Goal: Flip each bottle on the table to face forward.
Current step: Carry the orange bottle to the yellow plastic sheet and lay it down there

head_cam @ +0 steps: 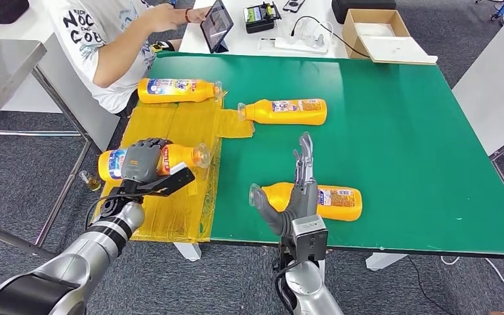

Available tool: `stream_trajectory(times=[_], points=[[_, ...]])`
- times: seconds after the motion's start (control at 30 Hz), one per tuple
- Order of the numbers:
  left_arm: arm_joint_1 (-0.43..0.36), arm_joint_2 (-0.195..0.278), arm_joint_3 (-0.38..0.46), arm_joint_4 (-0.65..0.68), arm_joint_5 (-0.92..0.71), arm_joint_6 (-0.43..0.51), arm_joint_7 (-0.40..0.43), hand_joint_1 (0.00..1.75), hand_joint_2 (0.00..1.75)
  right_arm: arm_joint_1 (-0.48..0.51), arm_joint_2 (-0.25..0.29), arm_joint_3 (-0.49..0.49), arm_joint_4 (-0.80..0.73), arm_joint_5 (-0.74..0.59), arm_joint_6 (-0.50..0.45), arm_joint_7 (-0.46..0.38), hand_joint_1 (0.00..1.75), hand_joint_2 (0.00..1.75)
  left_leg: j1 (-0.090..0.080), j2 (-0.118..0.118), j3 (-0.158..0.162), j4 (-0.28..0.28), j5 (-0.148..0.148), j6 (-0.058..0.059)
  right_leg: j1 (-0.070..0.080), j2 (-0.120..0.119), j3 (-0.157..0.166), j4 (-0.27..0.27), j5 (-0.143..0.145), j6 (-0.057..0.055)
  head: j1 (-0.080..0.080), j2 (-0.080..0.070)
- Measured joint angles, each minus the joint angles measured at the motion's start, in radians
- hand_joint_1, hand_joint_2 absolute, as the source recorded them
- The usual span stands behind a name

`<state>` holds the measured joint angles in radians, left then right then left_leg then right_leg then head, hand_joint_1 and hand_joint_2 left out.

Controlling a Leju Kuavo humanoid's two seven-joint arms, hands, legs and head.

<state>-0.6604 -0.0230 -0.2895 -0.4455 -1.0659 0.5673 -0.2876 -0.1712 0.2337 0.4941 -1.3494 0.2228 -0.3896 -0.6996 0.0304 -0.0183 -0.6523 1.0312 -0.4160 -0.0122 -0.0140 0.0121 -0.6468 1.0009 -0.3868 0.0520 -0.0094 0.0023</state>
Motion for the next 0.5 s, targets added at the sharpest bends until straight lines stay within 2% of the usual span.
stream_trajectory(times=[0.5], points=[[-0.011, 0.014, -0.018, 0.045, 0.0, 0.0, 0.0, 1.75, 1.75, 0.0, -0.002, 0.0, 0.0, -0.002, 0.0, 0.0, 0.0, 1.75, 0.0, 0.0, 0.0, 0.0, 0.0, 0.0, 0.0, 0.0, 0.0, 0.0, 0.0, 0.0, 0.0, 0.0]])
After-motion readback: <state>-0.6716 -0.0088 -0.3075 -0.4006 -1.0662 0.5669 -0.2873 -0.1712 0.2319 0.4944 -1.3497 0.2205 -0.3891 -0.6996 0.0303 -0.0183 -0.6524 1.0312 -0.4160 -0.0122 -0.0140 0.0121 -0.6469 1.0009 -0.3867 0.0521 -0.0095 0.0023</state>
